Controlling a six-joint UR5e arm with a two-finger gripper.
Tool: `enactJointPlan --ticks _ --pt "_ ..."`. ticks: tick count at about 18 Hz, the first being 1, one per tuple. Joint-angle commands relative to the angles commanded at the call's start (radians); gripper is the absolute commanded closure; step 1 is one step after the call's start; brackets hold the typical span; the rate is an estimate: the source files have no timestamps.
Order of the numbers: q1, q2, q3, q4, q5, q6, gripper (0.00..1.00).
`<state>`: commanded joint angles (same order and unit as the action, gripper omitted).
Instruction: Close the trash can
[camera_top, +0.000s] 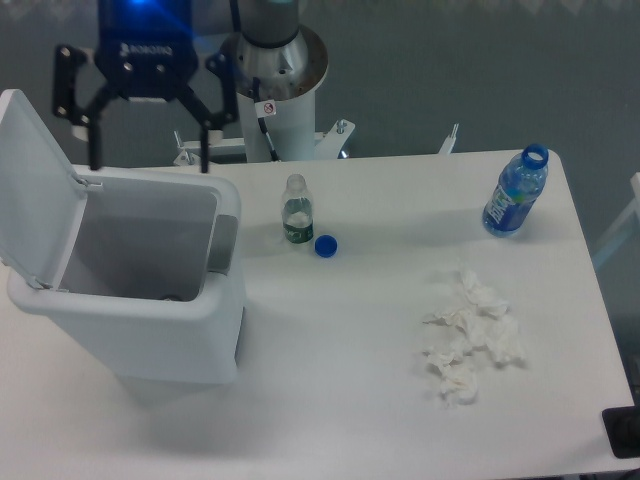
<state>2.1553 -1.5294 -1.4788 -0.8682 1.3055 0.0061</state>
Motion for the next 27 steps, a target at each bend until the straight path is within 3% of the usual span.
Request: enactJointPlan --ticks 10,20,27 --pt "-0.107 0.029 -0.006 0.002 -0.164 0.018 0.00" --pt "-0.209 0.022 -0.021 0.002 -0.187 0.060 0.00" --pt "-0.255 -0.021 -0.021 0.003 -0.195 0.086 0.00"
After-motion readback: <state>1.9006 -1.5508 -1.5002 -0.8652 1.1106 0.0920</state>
